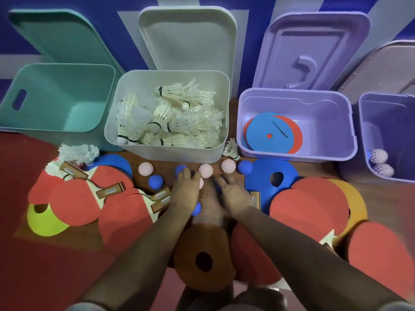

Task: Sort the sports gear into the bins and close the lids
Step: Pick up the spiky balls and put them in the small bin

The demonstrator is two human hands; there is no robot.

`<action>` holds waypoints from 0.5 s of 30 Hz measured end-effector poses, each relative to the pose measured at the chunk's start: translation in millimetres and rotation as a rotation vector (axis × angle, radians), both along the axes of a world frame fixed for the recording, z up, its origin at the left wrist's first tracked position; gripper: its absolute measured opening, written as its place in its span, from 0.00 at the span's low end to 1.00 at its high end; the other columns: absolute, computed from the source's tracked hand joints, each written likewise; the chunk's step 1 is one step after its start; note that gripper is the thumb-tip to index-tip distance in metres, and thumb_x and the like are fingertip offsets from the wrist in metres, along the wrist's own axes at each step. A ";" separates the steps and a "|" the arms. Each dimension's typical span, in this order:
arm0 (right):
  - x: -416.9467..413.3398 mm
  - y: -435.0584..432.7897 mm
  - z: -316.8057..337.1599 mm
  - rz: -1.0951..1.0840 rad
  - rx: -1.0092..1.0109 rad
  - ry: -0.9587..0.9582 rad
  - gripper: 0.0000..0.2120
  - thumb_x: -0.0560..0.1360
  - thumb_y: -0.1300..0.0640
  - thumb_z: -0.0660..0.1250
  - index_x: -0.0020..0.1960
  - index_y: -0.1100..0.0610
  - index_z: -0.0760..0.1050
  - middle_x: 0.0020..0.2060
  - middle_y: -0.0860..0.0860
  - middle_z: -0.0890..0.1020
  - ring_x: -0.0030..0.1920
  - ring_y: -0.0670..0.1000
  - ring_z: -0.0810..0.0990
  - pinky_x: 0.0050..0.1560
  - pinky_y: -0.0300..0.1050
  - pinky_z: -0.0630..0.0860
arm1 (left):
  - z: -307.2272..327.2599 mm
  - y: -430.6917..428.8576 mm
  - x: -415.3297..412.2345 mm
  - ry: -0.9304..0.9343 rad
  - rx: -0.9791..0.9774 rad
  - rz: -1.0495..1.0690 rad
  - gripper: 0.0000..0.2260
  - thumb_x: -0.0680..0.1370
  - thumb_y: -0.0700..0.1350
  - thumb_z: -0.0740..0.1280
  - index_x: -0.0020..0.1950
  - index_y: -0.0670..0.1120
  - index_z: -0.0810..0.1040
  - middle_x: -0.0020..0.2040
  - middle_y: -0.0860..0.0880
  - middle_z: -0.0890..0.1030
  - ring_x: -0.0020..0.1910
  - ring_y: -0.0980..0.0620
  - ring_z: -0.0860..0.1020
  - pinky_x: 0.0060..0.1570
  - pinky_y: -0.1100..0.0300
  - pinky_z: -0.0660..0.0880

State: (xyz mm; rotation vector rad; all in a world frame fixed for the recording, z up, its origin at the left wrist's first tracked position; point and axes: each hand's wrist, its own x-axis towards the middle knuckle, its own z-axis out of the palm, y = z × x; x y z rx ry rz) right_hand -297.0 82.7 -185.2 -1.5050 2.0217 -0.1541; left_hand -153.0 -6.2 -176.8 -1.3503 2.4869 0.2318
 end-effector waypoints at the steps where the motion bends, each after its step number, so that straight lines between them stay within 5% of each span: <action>1: 0.4 -0.1 -0.7 -0.006 -0.030 -0.009 0.26 0.77 0.61 0.60 0.74 0.51 0.62 0.68 0.55 0.67 0.63 0.61 0.71 0.54 0.52 0.77 | -0.2 0.7 0.6 0.002 -0.018 -0.002 0.18 0.75 0.40 0.66 0.65 0.44 0.71 0.60 0.40 0.71 0.58 0.40 0.72 0.52 0.50 0.74; 6: -6.5 11.9 29.2 -0.090 -0.219 -0.086 0.19 0.75 0.55 0.64 0.66 0.52 0.71 0.59 0.54 0.72 0.56 0.60 0.74 0.46 0.53 0.76 | 4.3 6.1 3.6 0.076 -0.016 -0.008 0.15 0.73 0.45 0.68 0.57 0.44 0.72 0.54 0.44 0.77 0.53 0.42 0.76 0.49 0.50 0.74; 10: -40.5 37.6 70.7 -0.174 -0.384 -0.217 0.21 0.73 0.57 0.67 0.65 0.52 0.73 0.57 0.51 0.75 0.57 0.53 0.75 0.54 0.47 0.74 | 24.3 20.9 -4.3 0.387 0.114 0.151 0.17 0.70 0.49 0.71 0.53 0.42 0.72 0.50 0.41 0.77 0.51 0.39 0.77 0.46 0.50 0.74; 15: -112.9 83.2 117.1 -0.254 -0.478 -0.186 0.19 0.71 0.58 0.69 0.62 0.51 0.74 0.53 0.49 0.76 0.53 0.50 0.76 0.54 0.45 0.74 | 71.9 55.2 -50.6 0.672 0.221 0.192 0.14 0.70 0.46 0.73 0.51 0.45 0.73 0.48 0.47 0.79 0.49 0.46 0.77 0.44 0.56 0.70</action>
